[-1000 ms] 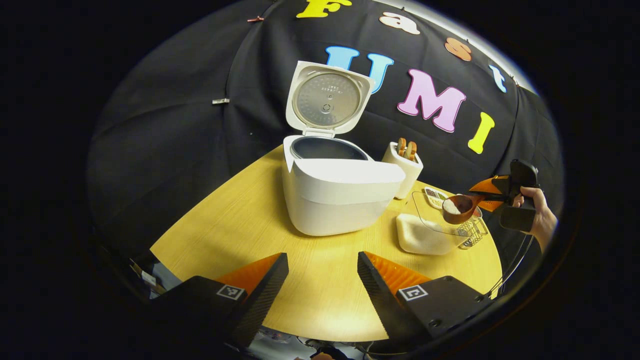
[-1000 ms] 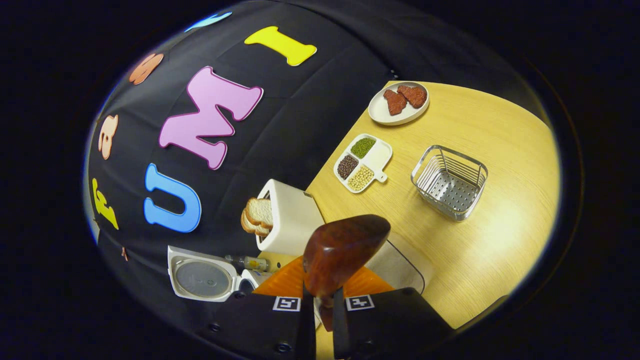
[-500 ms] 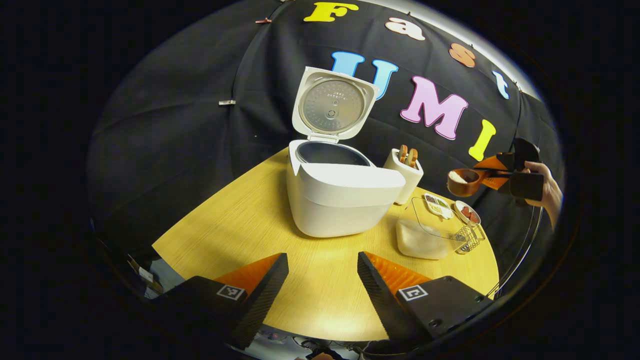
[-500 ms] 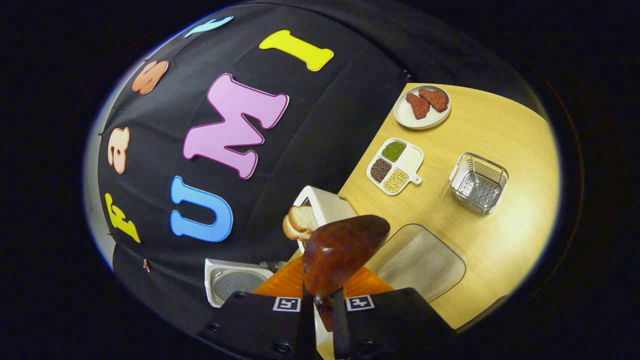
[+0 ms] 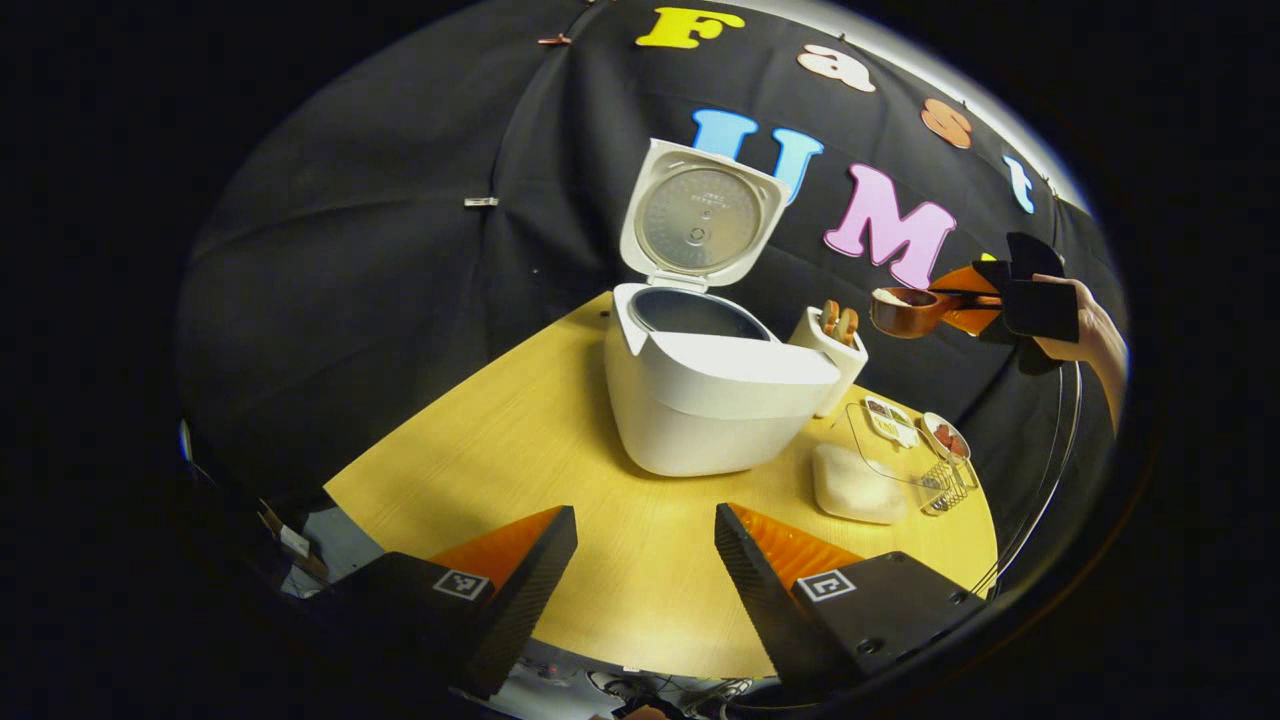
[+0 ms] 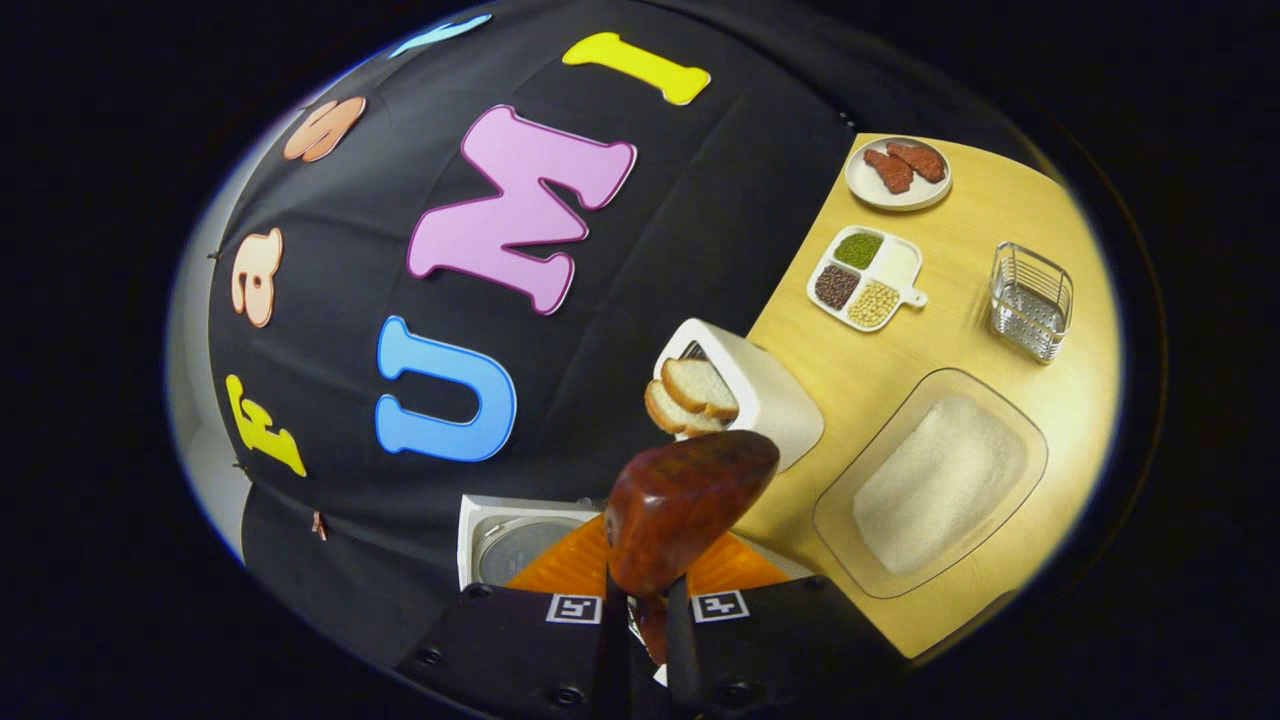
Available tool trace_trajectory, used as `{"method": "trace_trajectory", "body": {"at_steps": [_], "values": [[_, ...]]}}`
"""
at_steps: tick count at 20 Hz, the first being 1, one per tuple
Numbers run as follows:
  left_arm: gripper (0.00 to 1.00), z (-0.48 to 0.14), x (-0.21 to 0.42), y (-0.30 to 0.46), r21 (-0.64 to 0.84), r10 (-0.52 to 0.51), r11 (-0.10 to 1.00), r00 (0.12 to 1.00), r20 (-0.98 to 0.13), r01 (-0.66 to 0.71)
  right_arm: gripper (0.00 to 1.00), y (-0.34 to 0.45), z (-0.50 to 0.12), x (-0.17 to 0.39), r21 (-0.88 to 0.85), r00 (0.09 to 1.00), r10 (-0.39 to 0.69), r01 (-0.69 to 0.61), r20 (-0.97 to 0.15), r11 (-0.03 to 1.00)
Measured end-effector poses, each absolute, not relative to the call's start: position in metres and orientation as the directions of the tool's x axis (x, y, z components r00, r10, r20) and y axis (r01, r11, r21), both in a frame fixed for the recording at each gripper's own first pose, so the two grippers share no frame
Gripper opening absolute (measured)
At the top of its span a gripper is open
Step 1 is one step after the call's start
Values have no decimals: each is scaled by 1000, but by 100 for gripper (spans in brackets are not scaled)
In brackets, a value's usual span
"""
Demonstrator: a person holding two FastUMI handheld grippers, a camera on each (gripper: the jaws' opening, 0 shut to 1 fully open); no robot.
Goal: Close the left gripper, press the button to open the rice cooker; take a wooden spoon from the chopstick holder with the right hand, scoop a spoonful of rice and pour it into the rice cooker, then put the wooden spoon back into the chopstick holder.
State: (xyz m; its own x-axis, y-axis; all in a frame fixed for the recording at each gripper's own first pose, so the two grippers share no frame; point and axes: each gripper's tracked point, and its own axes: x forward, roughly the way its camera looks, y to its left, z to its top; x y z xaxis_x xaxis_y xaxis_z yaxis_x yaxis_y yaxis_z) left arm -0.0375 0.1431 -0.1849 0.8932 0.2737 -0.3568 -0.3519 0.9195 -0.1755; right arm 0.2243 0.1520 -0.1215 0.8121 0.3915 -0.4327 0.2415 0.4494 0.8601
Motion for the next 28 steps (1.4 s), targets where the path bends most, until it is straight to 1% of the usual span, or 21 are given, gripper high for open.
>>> {"method": "trace_trajectory", "body": {"at_steps": [1,3,4,5,6,8,9,11,13,17,20,21,22,24,28], "values": [[96,-186,-41,148,-180,283,914,889,-359,-364,18,166,-120,227,859,809,399,231,-431,457],[96,-190,-46,157,-190,296,904,881,-368,-383,18,192,-115,232,858,805,418,204,-421,471],[98,-191,-50,161,-191,303,900,877,-372,-392,18,205,-112,234,859,801,431,189,-416,476],[98,-191,-52,167,-194,313,894,873,-374,-404,18,217,-109,237,857,801,437,171,-408,486],[96,-191,-55,172,-202,322,887,870,-374,-415,18,228,-108,240,852,804,436,159,-406,499],[96,-192,-56,180,-223,334,873,864,-377,-435,18,253,-106,249,843,807,437,131,-396,522],[98,-192,-56,184,-228,338,868,861,-379,-441,18,265,-104,252,840,807,443,115,-390,530],[96,-194,-58,186,-231,337,867,860,-383,-442,18,289,-102,259,826,802,459,75,-383,558],[96,-196,-55,188,-231,330,869,860,-388,-438,18,305,-95,269,800,822,449,14,-351,600],[96,-195,-47,191,-240,314,874,867,-388,-423,17,317,-97,285,695,869,393,-81,-302,714],[96,-195,-42,193,-228,311,880,869,-385,-417,17,323,-103,289,622,889,373,-136,-267,771],[98,-194,-41,193,-227,308,882,871,-383,-412,18,327,-107,290,602,889,375,-153,-261,784],[96,-193,-40,192,-226,303,886,873,-382,-406,18,329,-110,290,580,889,381,-175,-254,796],[96,-192,-38,191,-220,293,893,878,-378,-393,17,336,-112,286,515,891,389,-225,-235,827],[96,-197,-40,192,-203,290,900,877,-383,-386,17,359,-123,271,397,855,468,-358,-225,845]]}}
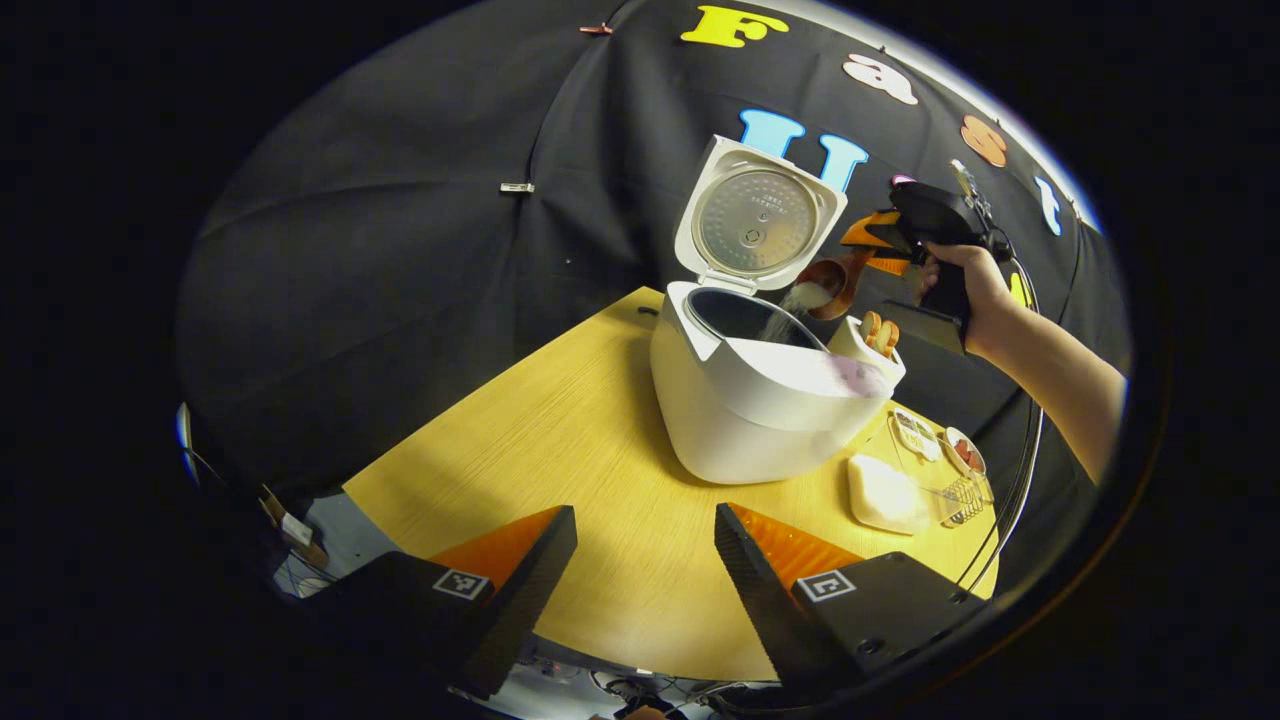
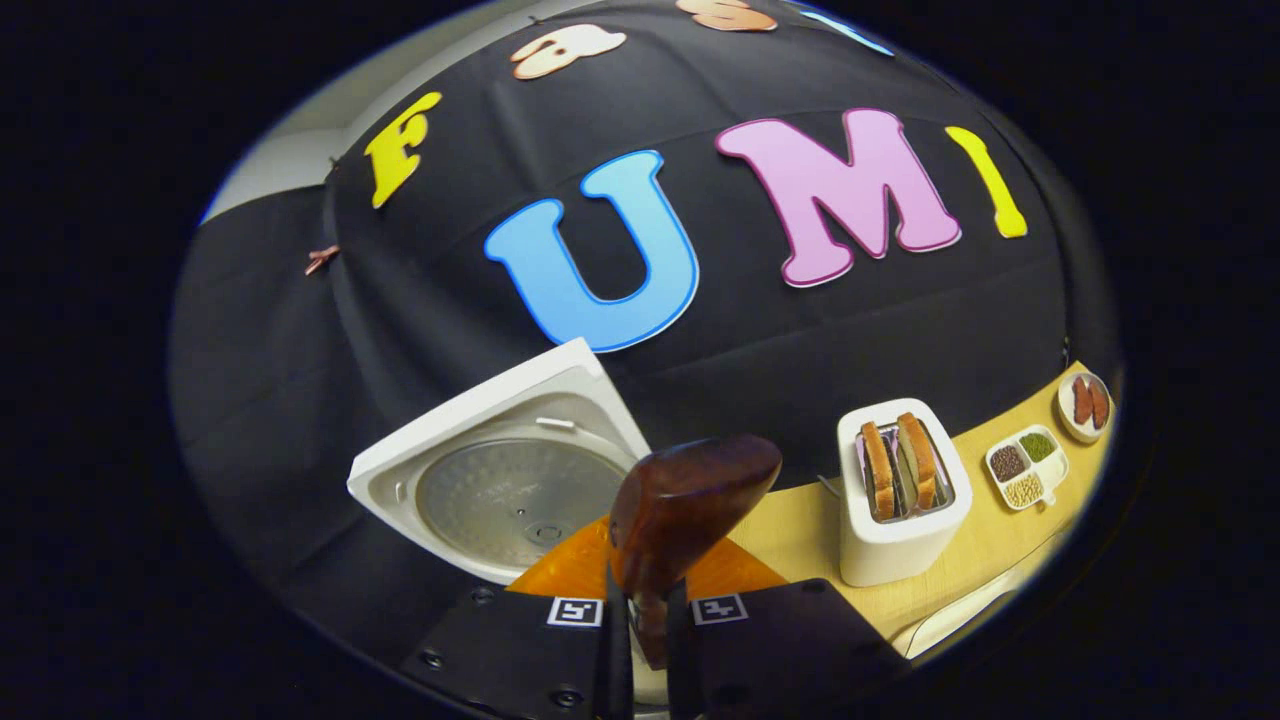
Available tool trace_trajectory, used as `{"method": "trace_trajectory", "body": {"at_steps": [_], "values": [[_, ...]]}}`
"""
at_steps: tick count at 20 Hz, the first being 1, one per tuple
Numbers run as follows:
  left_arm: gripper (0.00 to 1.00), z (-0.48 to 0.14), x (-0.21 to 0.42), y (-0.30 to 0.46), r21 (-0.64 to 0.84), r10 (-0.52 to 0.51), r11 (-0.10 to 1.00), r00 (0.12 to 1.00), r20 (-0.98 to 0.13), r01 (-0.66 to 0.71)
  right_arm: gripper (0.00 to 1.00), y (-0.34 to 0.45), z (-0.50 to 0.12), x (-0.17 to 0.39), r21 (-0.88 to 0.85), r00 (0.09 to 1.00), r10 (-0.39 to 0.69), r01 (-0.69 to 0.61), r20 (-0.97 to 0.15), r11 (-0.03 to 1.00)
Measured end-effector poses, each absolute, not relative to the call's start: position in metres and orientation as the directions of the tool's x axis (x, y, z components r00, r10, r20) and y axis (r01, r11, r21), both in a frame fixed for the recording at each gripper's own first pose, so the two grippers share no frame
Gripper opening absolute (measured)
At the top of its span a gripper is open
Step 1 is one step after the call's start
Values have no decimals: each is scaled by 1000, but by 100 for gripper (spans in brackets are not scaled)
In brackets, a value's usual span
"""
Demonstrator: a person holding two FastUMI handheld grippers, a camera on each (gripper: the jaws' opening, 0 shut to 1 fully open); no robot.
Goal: Close the left gripper, press the button to open the rice cooker; take a wooden spoon from the chopstick holder with the right hand, scoop a spoonful of rice and pour it into the rice cooker, then put the wooden spoon back into the chopstick holder.
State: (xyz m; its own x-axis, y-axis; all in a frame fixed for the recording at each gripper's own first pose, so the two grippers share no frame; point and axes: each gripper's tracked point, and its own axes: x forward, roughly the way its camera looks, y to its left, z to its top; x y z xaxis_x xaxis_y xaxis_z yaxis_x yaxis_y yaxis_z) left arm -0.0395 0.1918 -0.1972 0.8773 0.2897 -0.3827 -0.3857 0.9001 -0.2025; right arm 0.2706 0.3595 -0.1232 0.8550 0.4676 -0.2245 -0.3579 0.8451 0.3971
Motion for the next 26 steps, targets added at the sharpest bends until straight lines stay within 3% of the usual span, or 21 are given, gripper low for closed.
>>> {"method": "trace_trajectory", "body": {"at_steps": [2,3,4,8,17,26], "values": [[96,-199,-40,191,-207,287,899,876,-387,-386,17,372,-121,262,340,833,514,-432,-206,835],[96,-200,-40,189,-206,287,899,876,-387,-386,12,374,-122,259,298,827,526,-461,-197,836],[96,-199,-41,188,-204,287,900,877,-386,-385,17,377,-124,256,252,822,536,-486,-192,837],[96,-195,-39,183,-189,291,906,880,-375,-380,17,392,-130,238,124,782,593,-580,-191,805],[96,-197,-38,171,-186,288,908,881,-375,-376,17,423,-151,189,-157,650,728,-760,-217,631],[96,-186,-37,140,-167,281,921,896,-343,-353,18,375,-98,202,95,717,684,-678,-134,729]]}}
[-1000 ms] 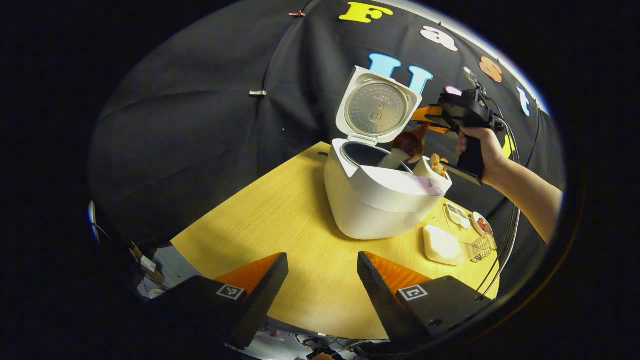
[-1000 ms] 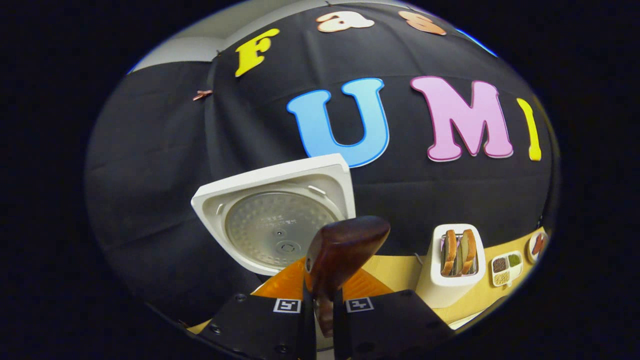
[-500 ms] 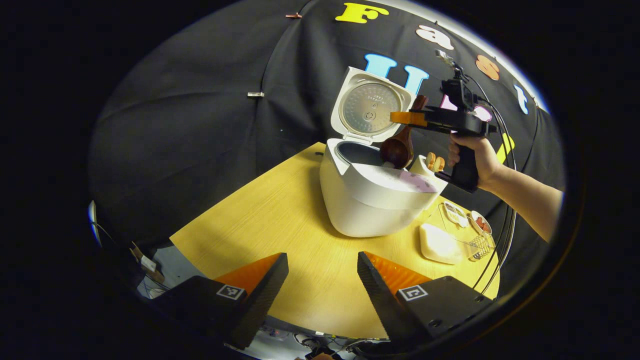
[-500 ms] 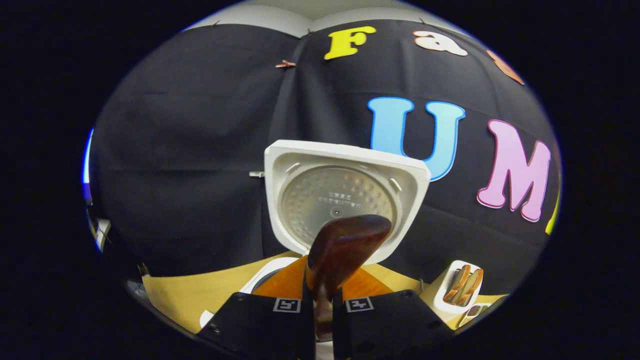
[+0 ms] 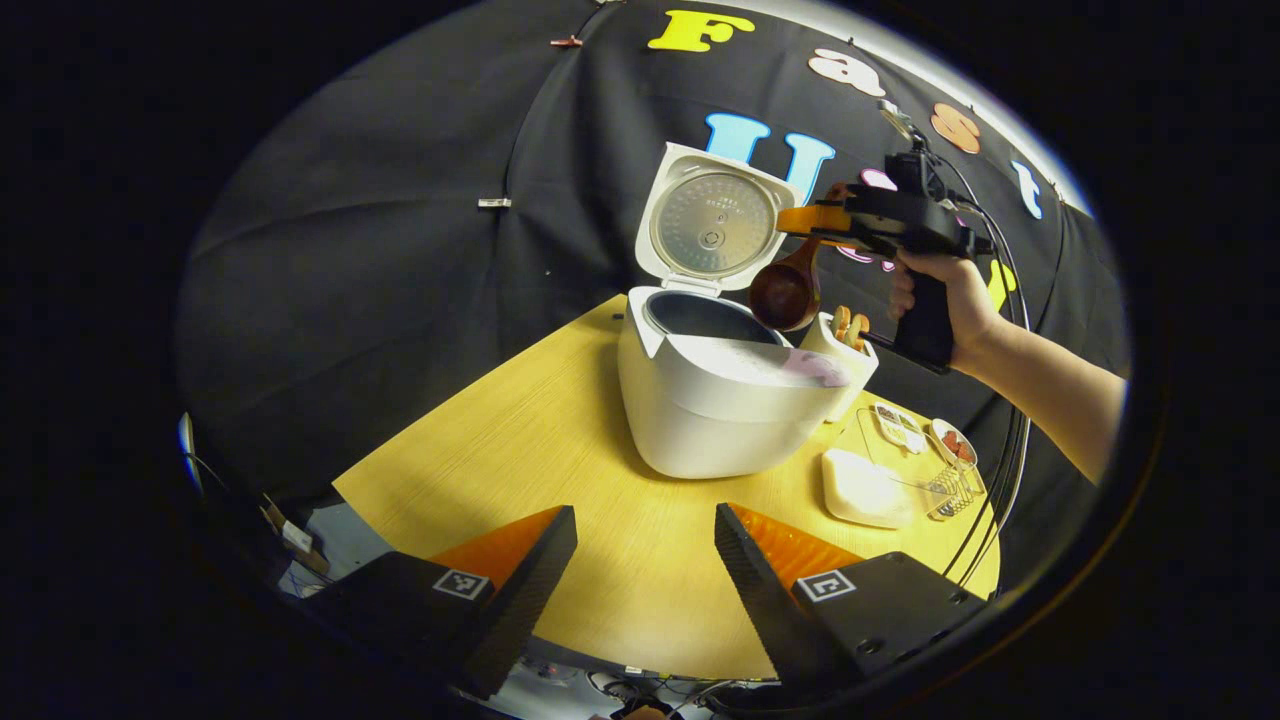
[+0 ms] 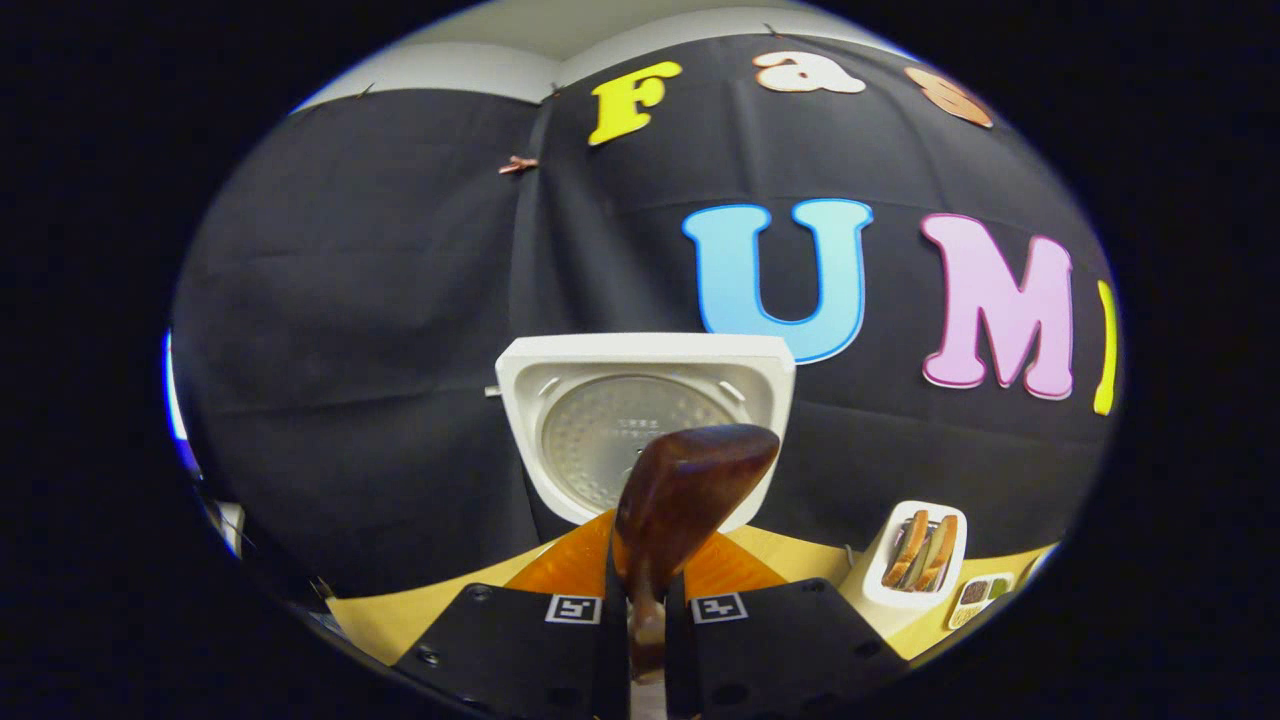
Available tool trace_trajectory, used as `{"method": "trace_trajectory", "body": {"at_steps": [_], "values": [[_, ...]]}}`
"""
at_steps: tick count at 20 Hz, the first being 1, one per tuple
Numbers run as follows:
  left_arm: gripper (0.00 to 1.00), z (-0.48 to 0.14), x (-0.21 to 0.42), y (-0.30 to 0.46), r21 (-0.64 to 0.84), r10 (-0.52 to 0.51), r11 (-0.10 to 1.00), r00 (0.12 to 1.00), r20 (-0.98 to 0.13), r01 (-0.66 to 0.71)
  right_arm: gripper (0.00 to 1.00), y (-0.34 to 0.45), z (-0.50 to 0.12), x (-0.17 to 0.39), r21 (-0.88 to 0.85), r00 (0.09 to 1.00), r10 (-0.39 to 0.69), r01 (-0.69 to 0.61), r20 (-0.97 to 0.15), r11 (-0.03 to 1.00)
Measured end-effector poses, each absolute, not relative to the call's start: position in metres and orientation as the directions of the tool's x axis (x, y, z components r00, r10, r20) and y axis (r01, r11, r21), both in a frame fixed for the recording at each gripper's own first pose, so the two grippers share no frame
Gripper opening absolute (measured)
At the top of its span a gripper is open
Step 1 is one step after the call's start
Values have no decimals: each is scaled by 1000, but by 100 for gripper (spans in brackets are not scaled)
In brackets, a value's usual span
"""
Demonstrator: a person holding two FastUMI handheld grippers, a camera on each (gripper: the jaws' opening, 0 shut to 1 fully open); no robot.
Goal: Close the left gripper, press the button to open the rice cooker; take a wooden spoon from the chopstick holder with the right hand, scoop a spoonful of rice and pour it into the rice cooker, then put the wooden spoon back into the chopstick holder.
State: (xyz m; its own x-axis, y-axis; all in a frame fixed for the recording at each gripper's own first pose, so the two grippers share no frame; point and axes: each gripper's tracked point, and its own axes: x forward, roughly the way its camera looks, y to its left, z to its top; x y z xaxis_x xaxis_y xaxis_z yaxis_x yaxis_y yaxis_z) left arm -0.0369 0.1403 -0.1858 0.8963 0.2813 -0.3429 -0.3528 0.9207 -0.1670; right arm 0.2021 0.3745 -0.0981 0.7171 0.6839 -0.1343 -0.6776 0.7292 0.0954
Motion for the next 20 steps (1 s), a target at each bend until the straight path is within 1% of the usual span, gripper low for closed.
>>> {"method": "trace_trajectory", "body": {"at_steps": [3,5,8,14,17,18,19,20], "values": [[96,-181,-32,131,-158,277,926,901,-335,-344,18,331,-68,202,220,759,648,-622,-69,752],[96,-179,-29,120,-168,266,928,905,-333,-334,18,292,-50,202,290,789,612,-576,-48,765],[96,-169,-23,104,-171,253,933,915,-314,-317,17,224,-37,204,282,836,548,-516,-44,809],[96,-156,-2,64,-146,234,947,927,-293,-286,18,71,-46,208,270,919,385,-349,-90,897],[96,-147,9,43,-136,229,952,933,-278,-274,18,0,-58,211,294,943,310,-263,-124,919],[96,-144,13,35,-135,228,953,935,-272,-272,13,-24,-64,212,299,951,278,-229,-136,927],[96,-143,15,28,-129,231,953,935,-268,-273,18,-44,-71,213,303,956,253,-199,-150,932],[96,-141,17,21,-121,236,954,935,-265,-275,18,-66,-84,213,309,958,233,-172,-170,935]]}}
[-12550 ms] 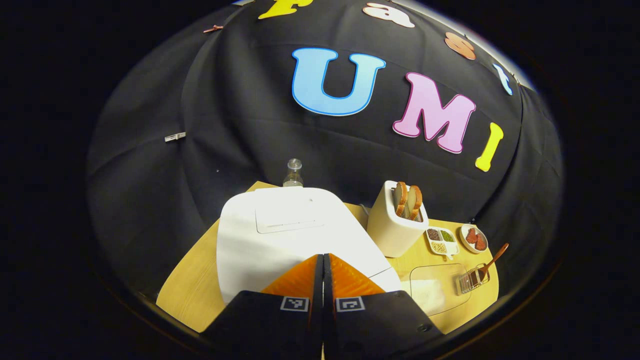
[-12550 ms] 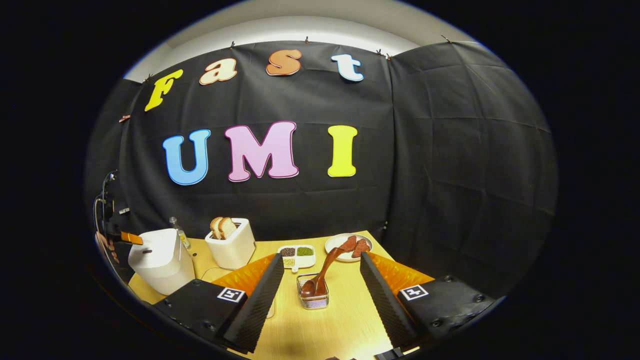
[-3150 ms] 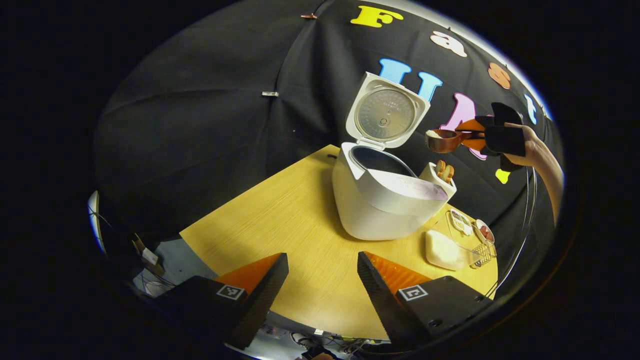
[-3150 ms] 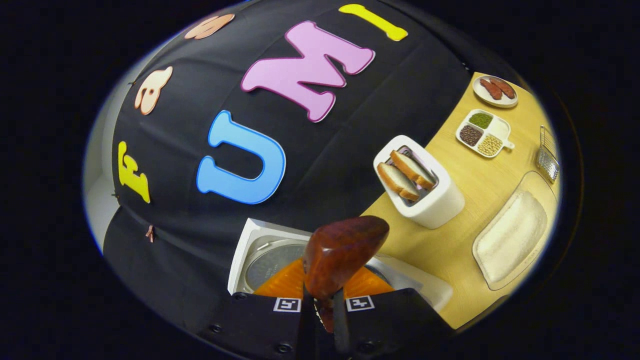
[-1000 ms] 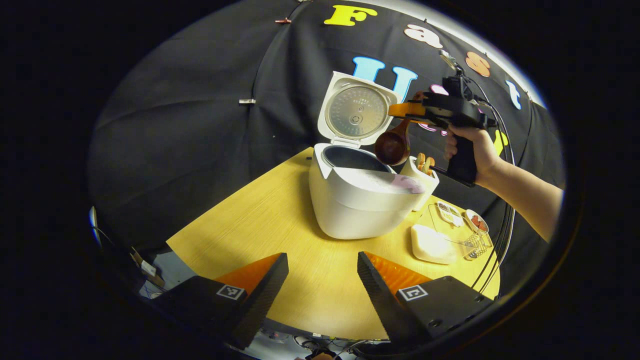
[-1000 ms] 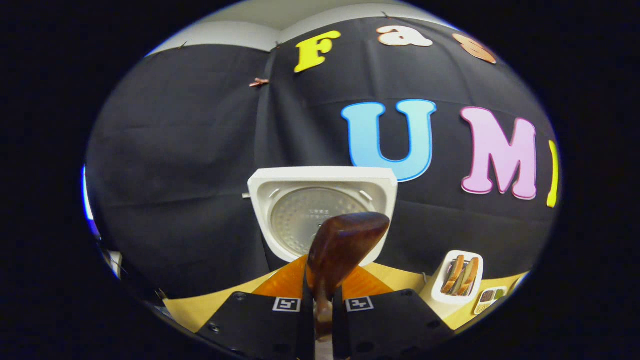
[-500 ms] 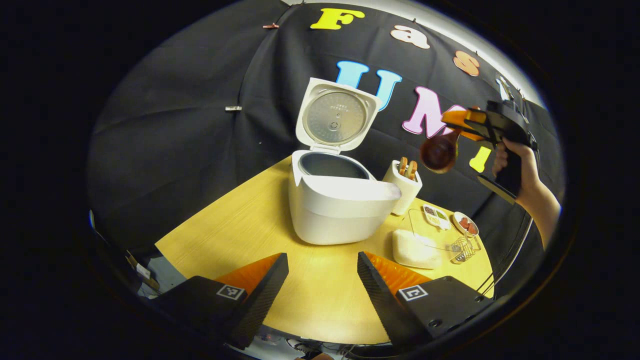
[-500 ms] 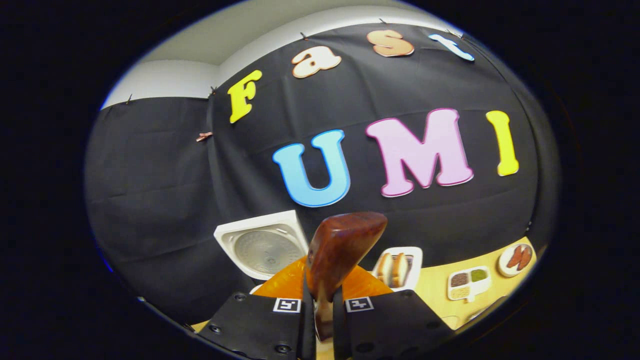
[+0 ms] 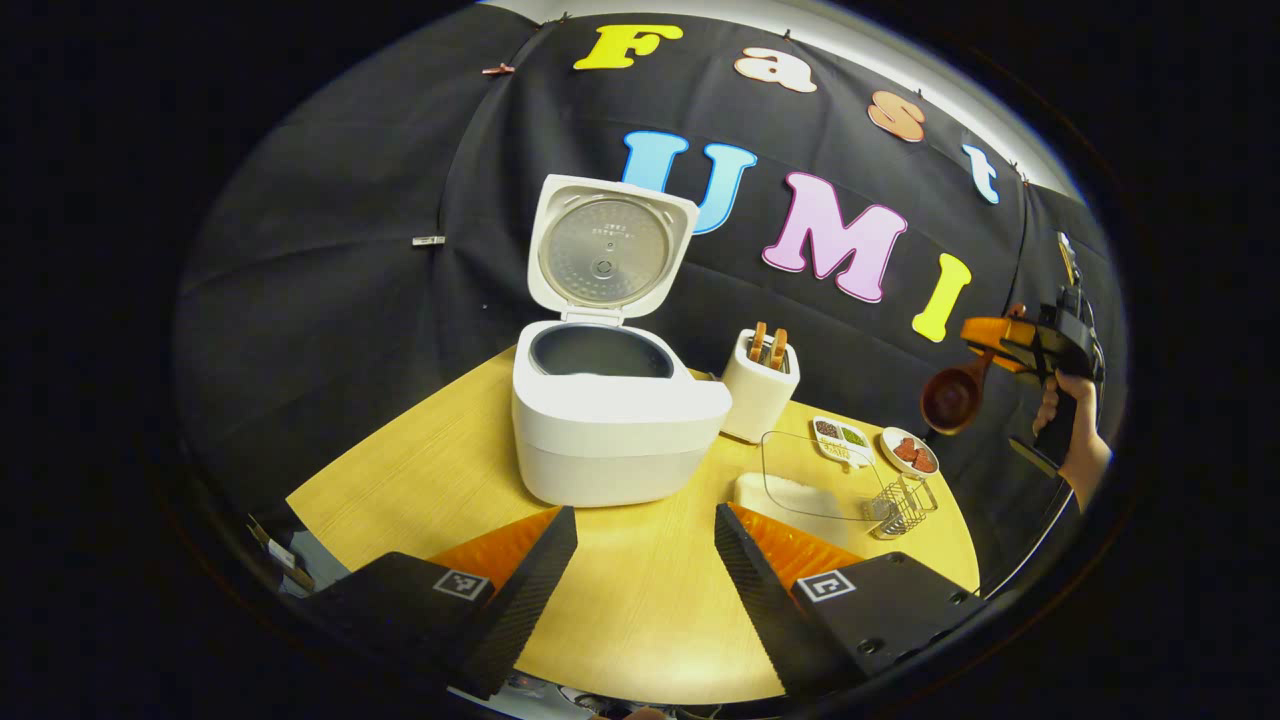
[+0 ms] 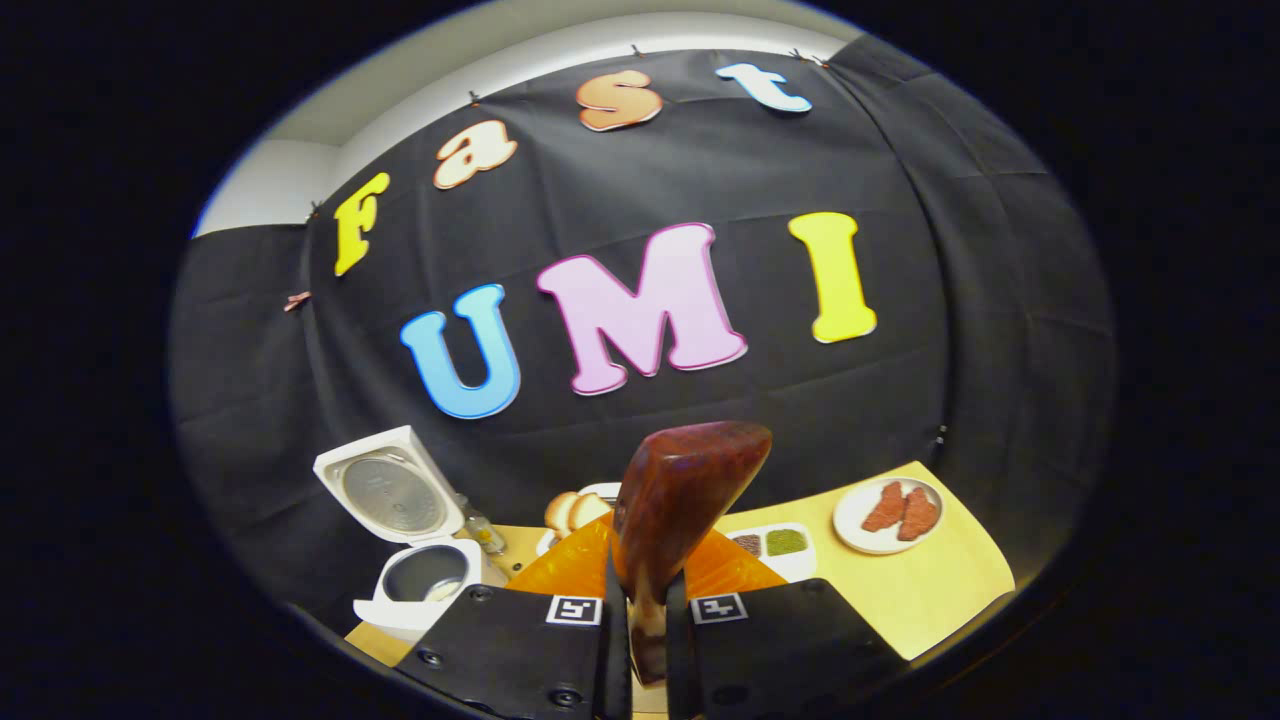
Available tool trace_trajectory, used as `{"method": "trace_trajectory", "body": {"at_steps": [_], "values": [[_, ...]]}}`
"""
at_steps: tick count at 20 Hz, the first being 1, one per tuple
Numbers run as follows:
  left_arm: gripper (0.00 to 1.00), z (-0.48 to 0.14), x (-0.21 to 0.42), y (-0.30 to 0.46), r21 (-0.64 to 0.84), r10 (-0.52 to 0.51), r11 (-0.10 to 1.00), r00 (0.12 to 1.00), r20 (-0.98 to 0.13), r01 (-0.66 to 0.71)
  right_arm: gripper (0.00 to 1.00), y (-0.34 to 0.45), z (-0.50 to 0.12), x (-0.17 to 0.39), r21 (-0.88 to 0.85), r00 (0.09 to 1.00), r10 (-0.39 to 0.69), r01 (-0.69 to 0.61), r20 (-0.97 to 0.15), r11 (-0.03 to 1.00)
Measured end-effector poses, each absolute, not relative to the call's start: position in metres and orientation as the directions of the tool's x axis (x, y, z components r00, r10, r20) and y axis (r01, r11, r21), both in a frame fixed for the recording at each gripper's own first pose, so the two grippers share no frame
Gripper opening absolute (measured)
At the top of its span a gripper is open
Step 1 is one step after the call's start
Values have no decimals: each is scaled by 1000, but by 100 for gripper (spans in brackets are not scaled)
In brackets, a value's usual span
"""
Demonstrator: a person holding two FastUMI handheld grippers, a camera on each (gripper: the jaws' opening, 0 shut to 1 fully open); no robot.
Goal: Close the left gripper, press the button to open the rice cooker; take a wooden spoon from the chopstick holder with the right hand, scoop a spoonful of rice and pour it into the rice cooker, then put the wooden spoon back into the chopstick holder.
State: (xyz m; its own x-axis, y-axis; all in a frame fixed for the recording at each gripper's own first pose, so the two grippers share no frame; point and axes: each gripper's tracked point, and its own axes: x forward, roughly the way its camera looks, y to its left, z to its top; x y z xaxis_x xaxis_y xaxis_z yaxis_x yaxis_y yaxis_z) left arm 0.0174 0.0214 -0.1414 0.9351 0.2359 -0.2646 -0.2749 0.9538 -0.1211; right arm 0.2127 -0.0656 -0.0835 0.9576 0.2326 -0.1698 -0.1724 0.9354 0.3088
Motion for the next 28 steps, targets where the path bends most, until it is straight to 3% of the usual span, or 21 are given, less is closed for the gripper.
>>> {"method": "trace_trajectory", "body": {"at_steps": [2,3,4,6,7,9,19,26,28], "values": [[96,-140,22,8,-108,246,953,933,-263,-282,18,-100,-102,213,311,959,197,-127,-205,942],[96,-140,23,2,-102,253,952,931,-264,-288,13,-116,-113,214,308,959,176,-102,-222,946],[96,-139,24,-4,-99,261,950,928,-267,-296,17,-130,-123,217,307,960,154,-77,-236,949],[96,-138,25,-14,-122,276,940,920,-278,-319,18,-153,-144,224,314,958,116,-29,-264,949],[96,-135,26,-22,-139,283,934,918,-277,-330,13,-161,-154,227,325,954,107,-11,-278,946],[96,-129,26,-33,-144,307,924,913,-270,-353,18,-174,-179,238,353,945,96,22,-314,935],[96,-126,24,-48,-79,419,886,863,-283,-456,18,-181,-298,262,393,865,79,142,-495,909],[96,-94,31,-24,-77,458,871,857,-235,-486,24,-179,-310,258,416,861,76,164,-503,895],[96,-76,34,-11,-70,463,872,863,-203,-484,62,-182,-305,250,401,865,63,166,-499,901]]}}
